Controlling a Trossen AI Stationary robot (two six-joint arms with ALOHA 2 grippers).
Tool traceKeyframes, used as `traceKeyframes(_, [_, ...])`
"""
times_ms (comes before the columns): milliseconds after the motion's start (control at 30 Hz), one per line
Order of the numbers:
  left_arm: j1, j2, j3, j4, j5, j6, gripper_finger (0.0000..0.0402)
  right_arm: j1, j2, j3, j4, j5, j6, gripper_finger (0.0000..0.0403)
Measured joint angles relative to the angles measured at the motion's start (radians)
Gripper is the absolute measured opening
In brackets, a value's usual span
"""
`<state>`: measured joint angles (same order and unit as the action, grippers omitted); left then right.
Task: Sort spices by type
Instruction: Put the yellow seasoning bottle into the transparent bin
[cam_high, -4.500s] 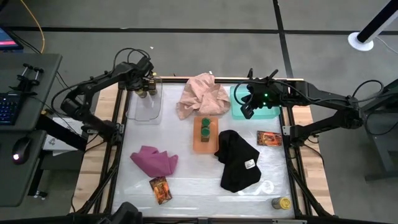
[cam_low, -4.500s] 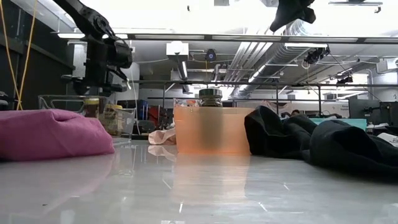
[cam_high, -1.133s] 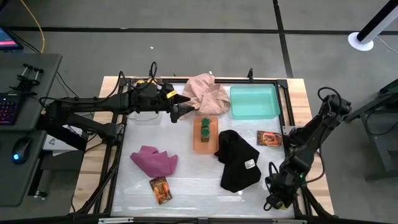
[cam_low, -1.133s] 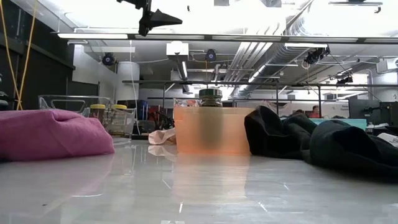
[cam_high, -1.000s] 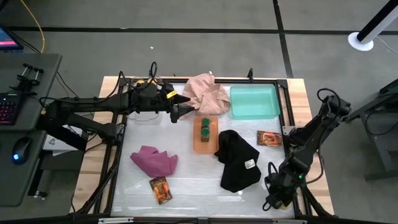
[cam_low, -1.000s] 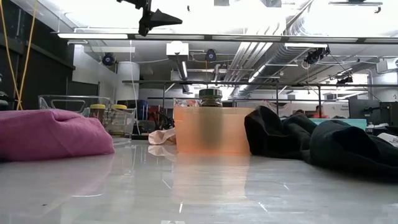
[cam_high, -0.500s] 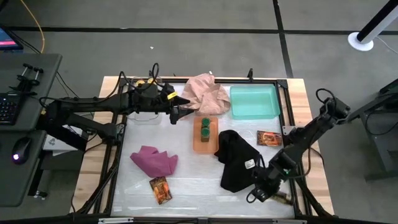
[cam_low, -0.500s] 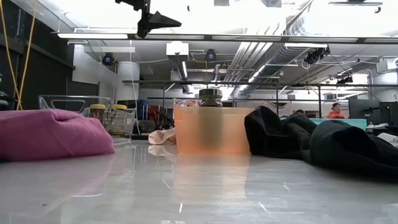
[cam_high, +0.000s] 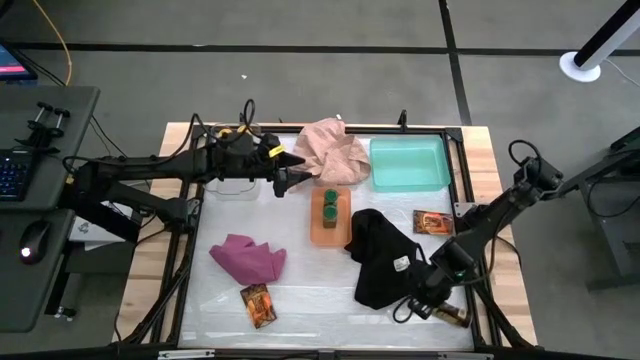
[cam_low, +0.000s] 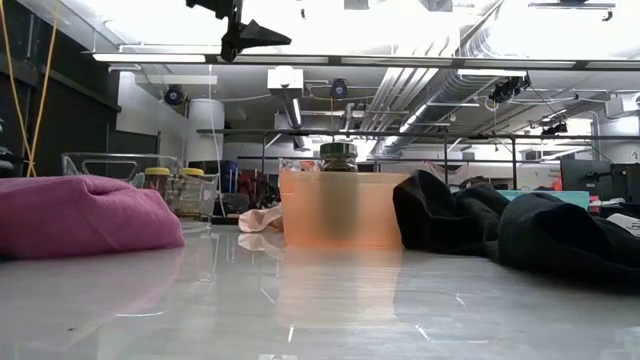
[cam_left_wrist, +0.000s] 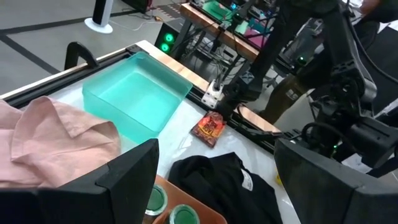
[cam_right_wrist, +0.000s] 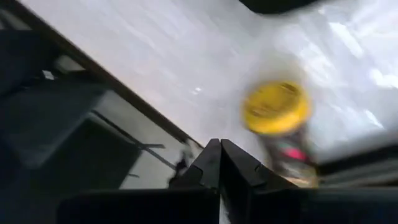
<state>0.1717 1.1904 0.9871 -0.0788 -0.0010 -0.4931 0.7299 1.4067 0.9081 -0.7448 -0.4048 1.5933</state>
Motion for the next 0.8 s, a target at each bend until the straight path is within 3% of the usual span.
traceKeyframes(100, [0.006, 0.0, 0.0, 0.0, -0.001, 0.0, 0.0305, 0.023, 0.0, 0.0, -0.051, -0.025, -0.002, 0.0016])
traceKeyframes(200, [0.006, 0.0, 0.0, 0.0, -0.001, 0.0, 0.0305, 0.049, 0.0, 0.0, -0.06, -0.04, -0.006, 0.0059])
traceKeyframes(567, [0.005, 0.0, 0.0, -0.005, -0.001, -0.003, 0.0305, 0.207, 0.028, -0.015, -0.089, -0.004, -0.026, 0.0322])
traceKeyframes(667, [0.005, 0.0, 0.0, -0.005, -0.001, -0.004, 0.0305, 0.227, 0.061, -0.021, -0.086, -0.006, -0.067, 0.0358])
traceKeyframes(800, [0.005, 0.0, 0.0, -0.005, -0.001, -0.004, 0.0305, 0.229, 0.127, -0.021, -0.084, -0.008, -0.115, 0.0369])
